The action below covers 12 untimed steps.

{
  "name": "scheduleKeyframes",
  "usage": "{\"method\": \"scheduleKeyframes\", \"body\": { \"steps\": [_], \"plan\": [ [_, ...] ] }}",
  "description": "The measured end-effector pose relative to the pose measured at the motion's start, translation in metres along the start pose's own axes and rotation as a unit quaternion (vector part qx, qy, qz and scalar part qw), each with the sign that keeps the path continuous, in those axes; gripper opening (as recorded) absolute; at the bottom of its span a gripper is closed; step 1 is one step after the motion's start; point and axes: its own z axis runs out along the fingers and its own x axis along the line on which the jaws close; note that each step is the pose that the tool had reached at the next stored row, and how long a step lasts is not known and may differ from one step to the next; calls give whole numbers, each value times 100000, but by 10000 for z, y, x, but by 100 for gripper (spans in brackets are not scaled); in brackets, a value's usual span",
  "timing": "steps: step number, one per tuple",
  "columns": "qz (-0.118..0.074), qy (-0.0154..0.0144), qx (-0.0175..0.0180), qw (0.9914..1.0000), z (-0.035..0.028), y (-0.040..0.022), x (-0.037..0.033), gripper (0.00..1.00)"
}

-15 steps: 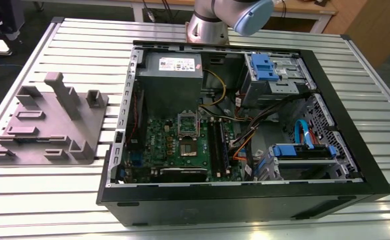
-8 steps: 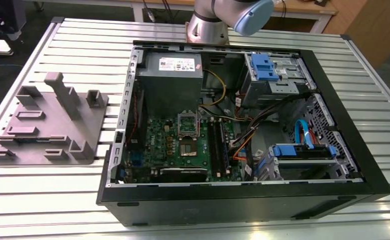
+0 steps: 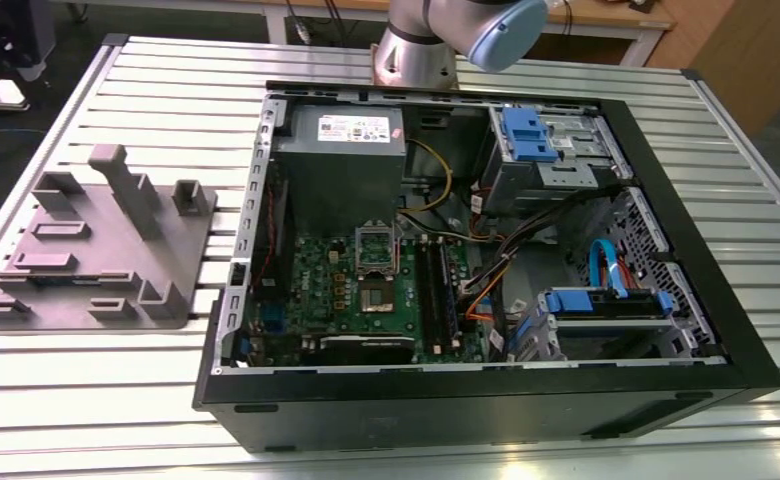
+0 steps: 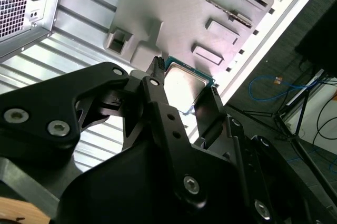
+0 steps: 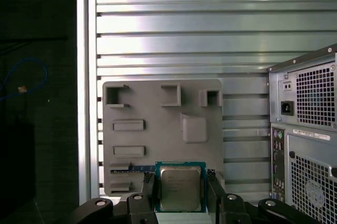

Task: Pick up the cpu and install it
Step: 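Pick up the cpu and move it towards the insertion slot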

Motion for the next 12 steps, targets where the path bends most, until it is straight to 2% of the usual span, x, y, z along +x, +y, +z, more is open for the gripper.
{"method": "scheduleKeyframes", "body": {
  "steps": [12],
  "plan": [
    [-5, -6, -2, 100000, 1, 1, -39, 47]
  ]
}}
